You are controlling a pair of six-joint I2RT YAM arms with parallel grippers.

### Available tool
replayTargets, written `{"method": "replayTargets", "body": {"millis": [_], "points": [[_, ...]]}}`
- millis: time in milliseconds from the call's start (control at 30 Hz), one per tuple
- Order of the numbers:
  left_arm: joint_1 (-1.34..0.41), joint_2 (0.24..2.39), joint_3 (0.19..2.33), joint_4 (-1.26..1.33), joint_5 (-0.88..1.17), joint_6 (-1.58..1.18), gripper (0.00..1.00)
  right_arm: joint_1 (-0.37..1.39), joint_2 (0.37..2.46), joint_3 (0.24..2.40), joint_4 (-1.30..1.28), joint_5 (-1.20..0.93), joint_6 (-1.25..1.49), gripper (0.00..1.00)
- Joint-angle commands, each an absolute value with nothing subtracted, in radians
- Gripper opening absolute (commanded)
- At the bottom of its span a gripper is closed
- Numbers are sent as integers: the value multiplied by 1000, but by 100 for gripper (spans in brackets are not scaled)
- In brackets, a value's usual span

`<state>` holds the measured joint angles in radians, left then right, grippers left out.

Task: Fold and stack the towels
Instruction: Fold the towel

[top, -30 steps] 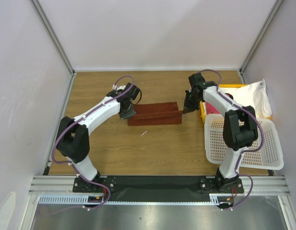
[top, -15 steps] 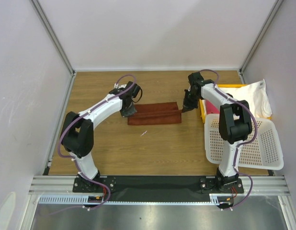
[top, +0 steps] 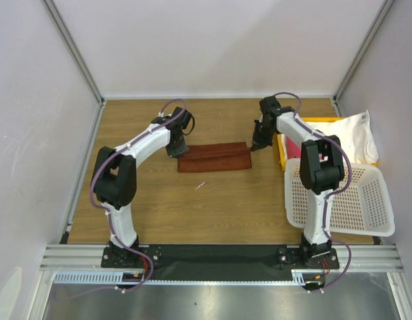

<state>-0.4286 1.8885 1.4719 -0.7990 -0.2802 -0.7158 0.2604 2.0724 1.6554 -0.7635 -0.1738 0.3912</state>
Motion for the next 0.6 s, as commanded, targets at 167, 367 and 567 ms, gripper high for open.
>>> {"method": "replayTargets", "body": {"millis": [167, 367, 567], "points": [[-393, 1947, 1545, -836, -282, -673, 0, 247, 2144, 1764, -775, -138, 377, 0], [-387, 1954, 1552, -848, -288, -673, 0, 247, 2145, 1766, -795, -164, 385, 0], [-387, 1888, 1511, -873, -291, -675, 0, 250, 2069, 1707, -831, -158, 402, 0]]}}
